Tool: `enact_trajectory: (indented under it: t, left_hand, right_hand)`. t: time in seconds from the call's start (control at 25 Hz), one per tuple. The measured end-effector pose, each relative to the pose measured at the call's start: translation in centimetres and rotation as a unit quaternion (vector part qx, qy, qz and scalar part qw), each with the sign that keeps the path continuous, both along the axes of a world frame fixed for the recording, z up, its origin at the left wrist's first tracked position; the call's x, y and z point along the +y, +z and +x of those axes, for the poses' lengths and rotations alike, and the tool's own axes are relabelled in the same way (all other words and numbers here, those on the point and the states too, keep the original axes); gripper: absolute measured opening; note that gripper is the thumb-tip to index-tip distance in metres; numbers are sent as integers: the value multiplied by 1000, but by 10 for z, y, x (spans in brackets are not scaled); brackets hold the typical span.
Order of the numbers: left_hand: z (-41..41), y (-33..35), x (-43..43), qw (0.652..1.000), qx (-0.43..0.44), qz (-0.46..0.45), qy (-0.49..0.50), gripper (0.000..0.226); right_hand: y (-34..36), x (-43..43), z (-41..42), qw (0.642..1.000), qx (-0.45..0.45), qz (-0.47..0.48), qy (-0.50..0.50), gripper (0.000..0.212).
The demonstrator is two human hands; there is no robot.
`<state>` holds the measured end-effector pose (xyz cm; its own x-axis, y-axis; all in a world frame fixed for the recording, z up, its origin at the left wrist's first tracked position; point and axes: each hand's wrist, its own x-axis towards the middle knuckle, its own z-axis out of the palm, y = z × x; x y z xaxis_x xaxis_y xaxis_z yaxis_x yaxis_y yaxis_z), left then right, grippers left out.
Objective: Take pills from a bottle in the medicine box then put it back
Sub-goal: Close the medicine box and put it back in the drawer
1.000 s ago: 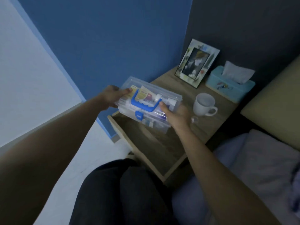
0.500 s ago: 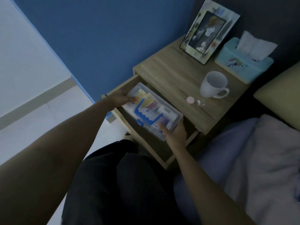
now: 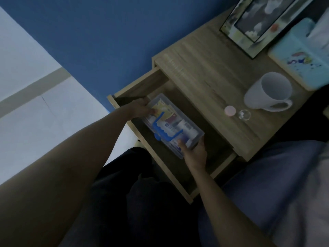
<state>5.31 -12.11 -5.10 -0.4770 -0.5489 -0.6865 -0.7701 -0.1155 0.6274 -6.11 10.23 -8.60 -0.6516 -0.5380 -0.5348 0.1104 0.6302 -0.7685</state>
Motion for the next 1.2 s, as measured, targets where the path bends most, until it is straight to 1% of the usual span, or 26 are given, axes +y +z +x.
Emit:
enact_trajectory:
  t: [0.28, 0.4, 0.44, 0.48, 0.52, 0.56, 0.6, 0.68, 0.72, 0.76, 0.8, 0.84, 0.88, 0.92, 0.96, 1.0, 1.04, 1.12, 1.2]
  left_hand:
    - [-3, -13, 2, 1000, 20, 10, 12, 42]
    - [-2, -12, 2, 1000, 13, 1, 9, 44]
    - [-2, -11, 3, 1000, 6, -4, 4, 43]
    - [-3, -8, 6, 1000, 2, -20, 0, 41]
    - [-4, -5, 10, 999, 0, -54, 3, 37]
    - [-4, -1, 15, 994, 2, -110, 23, 33]
    - [-4, 3, 21, 982, 7, -179, 60, 32]
    - [3, 7, 33, 936, 5, -319, 150, 40]
    - [8, 8, 37, 909, -3, -363, 205, 47]
    - [14, 11, 41, 885, -13, -375, 275, 53]
    - [20, 12, 43, 867, -24, -351, 352, 56]
    - [24, 12, 44, 855, -38, -297, 425, 57]
    - [27, 9, 45, 849, -54, -223, 475, 56]
    - [27, 5, 48, 852, -68, -150, 497, 55]
    - [26, 2, 51, 862, -71, -94, 494, 53]
    - [23, 1, 52, 870, -60, -61, 486, 51]
    - [20, 1, 52, 873, -45, -47, 484, 51]
    - [15, 1, 47, 873, -18, -35, 485, 51]
    - [10, 0, 42, 879, -6, -30, 475, 52]
  right_hand:
    - [-18, 0, 3, 999, 15, -3, -29, 79]
    - [-18, 0, 2, 999, 31, 4, -6, 79]
    - [-17, 0, 1, 998, 51, 22, 10, 82]
    - [-15, 0, 1, 993, 93, 60, 28, 86]
    - [-12, 1, -1, 981, 152, 109, 45, 89]
    - [-8, 1, -1, 964, 215, 145, 60, 87]
    - [-2, 0, -3, 947, 274, 147, 77, 79]
    - [11, -6, -7, 922, 359, 68, 131, 55]
    - [17, -13, -13, 909, 382, 27, 163, 48]
    - [22, -22, -21, 897, 396, -2, 196, 49]
    - [25, -33, -32, 885, 405, -18, 231, 56]
    - [28, -44, -43, 871, 409, -16, 272, 65]
    - [29, -55, -54, 855, 409, 0, 320, 72]
    - [30, -63, -64, 835, 407, 24, 368, 77]
    - [29, -68, -72, 815, 405, 49, 412, 82]
    - [26, -70, -79, 796, 405, 69, 445, 86]
    - [24, -70, -82, 782, 408, 80, 465, 89]
    - [19, -68, -84, 769, 421, 85, 475, 95]
    - [17, -67, -83, 766, 428, 88, 472, 97]
